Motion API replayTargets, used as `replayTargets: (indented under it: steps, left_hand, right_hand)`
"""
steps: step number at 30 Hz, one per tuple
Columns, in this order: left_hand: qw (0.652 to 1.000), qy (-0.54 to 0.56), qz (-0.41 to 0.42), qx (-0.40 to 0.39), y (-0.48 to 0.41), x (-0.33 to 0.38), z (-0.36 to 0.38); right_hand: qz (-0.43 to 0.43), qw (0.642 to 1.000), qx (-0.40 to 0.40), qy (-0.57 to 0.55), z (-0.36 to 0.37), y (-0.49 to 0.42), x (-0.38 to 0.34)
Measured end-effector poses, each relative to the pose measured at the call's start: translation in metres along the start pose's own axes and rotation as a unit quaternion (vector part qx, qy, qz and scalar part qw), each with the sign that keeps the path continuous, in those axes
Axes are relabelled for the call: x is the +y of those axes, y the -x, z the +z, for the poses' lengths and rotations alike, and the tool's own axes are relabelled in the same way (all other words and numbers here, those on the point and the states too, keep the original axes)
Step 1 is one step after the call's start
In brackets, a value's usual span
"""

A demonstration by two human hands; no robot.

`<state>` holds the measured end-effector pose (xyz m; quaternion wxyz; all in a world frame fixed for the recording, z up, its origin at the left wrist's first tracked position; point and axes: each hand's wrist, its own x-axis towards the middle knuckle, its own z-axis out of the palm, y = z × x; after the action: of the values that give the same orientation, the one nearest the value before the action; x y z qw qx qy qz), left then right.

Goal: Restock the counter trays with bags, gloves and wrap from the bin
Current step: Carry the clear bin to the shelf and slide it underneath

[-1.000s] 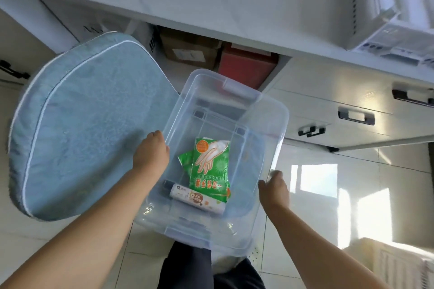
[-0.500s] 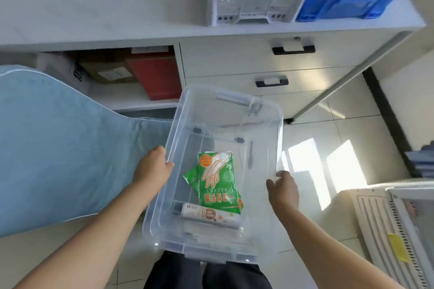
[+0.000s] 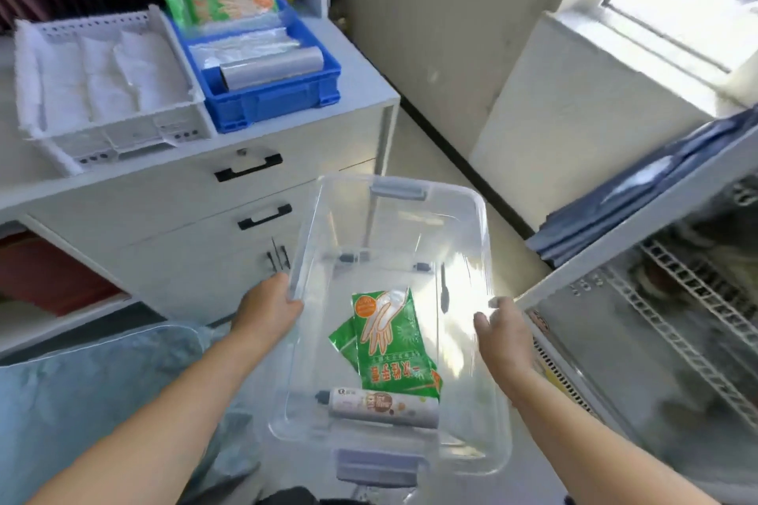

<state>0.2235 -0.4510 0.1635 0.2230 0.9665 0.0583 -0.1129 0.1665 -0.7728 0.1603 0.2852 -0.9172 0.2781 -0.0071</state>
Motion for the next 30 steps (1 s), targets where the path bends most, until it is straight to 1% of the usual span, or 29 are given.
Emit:
replayTargets:
  steps: [3, 7, 10, 14, 17, 23, 27, 30]
  left_hand:
    - [0.999, 0.019, 0.042, 0.017, -0.026, 0.06, -0.009]
    - [0.994, 0.055, 0.079, 0.044, -0.073, 0.128, -0.027]
    - [0.988, 0.075, 0.105, 0.082, -0.115, 0.17, -0.044]
    - [0.975, 0.118, 0.137, 0.126, -0.182, 0.213, -0.066]
    - [0.969, 0.135, 0.163, 0.13, -0.242, 0.241, -0.084]
    - [0.963, 0.166, 0.181, 0.113, -0.355, 0.289, -0.119]
    - [0.959, 0.193, 0.176, 0.11, -0.424, 0.316, -0.135]
    - [0.957, 0.212, 0.164, 0.113, -0.472, 0.331, -0.14]
  right_hand:
    - [0.007, 0.999, 0.045, -0.007, -0.042, -0.034, 0.005]
    - [0.008, 0.997, 0.08, -0.01, -0.087, -0.084, -0.002]
    - [-0.003, 0.994, 0.111, -0.011, -0.111, -0.127, -0.02]
    - [-0.004, 0.991, 0.131, -0.019, -0.133, -0.197, -0.052]
    - [-0.001, 0.99, 0.142, -0.018, -0.142, -0.252, -0.082]
    - [0.013, 0.987, 0.163, -0.015, -0.152, -0.354, -0.141]
    - [-0.003, 0.984, 0.18, -0.011, -0.154, -0.422, -0.172]
    - [-0.011, 0.984, 0.177, -0.008, -0.152, -0.476, -0.192]
